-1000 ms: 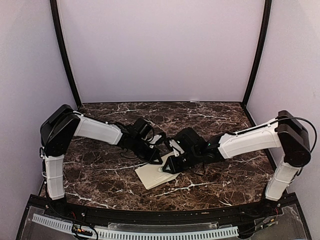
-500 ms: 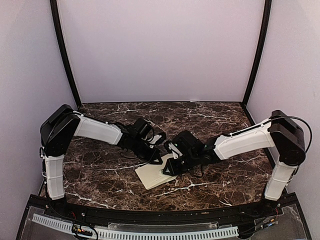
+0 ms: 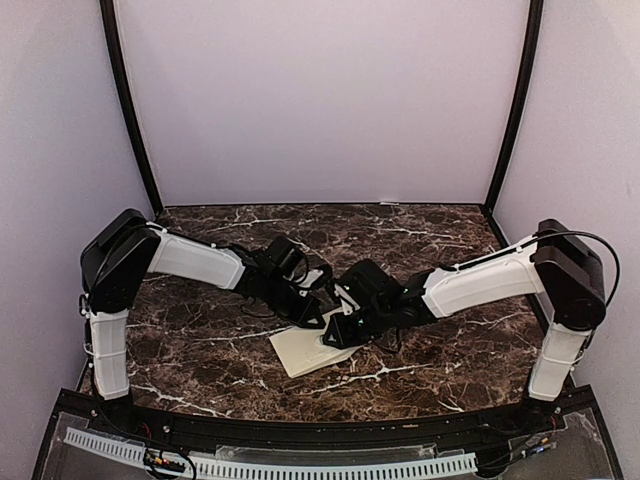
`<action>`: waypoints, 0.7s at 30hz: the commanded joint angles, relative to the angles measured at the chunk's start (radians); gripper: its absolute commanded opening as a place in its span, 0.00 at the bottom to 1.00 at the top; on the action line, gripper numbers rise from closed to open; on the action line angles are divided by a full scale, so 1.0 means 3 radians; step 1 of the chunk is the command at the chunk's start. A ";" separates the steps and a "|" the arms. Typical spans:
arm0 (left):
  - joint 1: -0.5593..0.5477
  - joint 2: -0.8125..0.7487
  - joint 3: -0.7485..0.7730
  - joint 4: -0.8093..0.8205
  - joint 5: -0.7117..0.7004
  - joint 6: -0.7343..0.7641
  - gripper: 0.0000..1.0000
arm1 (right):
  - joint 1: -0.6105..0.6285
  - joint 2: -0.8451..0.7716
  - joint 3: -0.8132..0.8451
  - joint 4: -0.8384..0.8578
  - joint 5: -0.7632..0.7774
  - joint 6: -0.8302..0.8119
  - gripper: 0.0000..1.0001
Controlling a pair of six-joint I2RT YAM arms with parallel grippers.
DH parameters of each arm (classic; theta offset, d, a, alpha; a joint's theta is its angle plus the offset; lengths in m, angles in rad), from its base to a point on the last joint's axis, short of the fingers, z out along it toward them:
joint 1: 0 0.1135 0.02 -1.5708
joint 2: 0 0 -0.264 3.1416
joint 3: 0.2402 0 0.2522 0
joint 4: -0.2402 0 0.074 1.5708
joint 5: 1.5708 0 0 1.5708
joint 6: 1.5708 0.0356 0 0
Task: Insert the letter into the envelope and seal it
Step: Paint the envelope at the center of the board.
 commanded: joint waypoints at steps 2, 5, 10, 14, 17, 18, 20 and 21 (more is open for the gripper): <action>-0.0020 0.0102 -0.0033 -0.0259 -0.0105 0.0041 0.00 | 0.0015 0.0078 0.0026 -0.0255 0.0271 0.0084 0.04; -0.0020 0.0102 -0.0035 -0.0263 -0.0105 0.0039 0.00 | -0.0007 0.0066 -0.0005 -0.0314 0.0310 0.0087 0.04; -0.0020 0.0102 -0.0035 -0.0265 -0.0104 0.0040 0.00 | -0.0071 0.0008 -0.0086 -0.0350 0.0344 0.0091 0.04; -0.0019 0.0102 -0.0035 -0.0261 -0.0102 0.0041 0.00 | -0.0142 -0.0047 -0.0133 -0.0379 0.0382 0.0074 0.04; -0.0020 0.0102 -0.0035 -0.0261 -0.0109 0.0041 0.00 | -0.0181 -0.0091 -0.0172 -0.0411 0.0441 0.0067 0.04; -0.0020 0.0102 -0.0035 -0.0261 -0.0109 0.0041 0.00 | -0.0189 -0.0104 -0.0184 -0.0421 0.0453 0.0067 0.04; -0.0020 0.0102 -0.0035 -0.0262 -0.0110 0.0041 0.00 | -0.0213 -0.0125 -0.0207 -0.0429 0.0460 0.0070 0.04; -0.0020 0.0102 -0.0035 -0.0258 -0.0108 0.0041 0.00 | -0.0216 -0.0135 -0.0220 -0.0426 0.0455 0.0071 0.04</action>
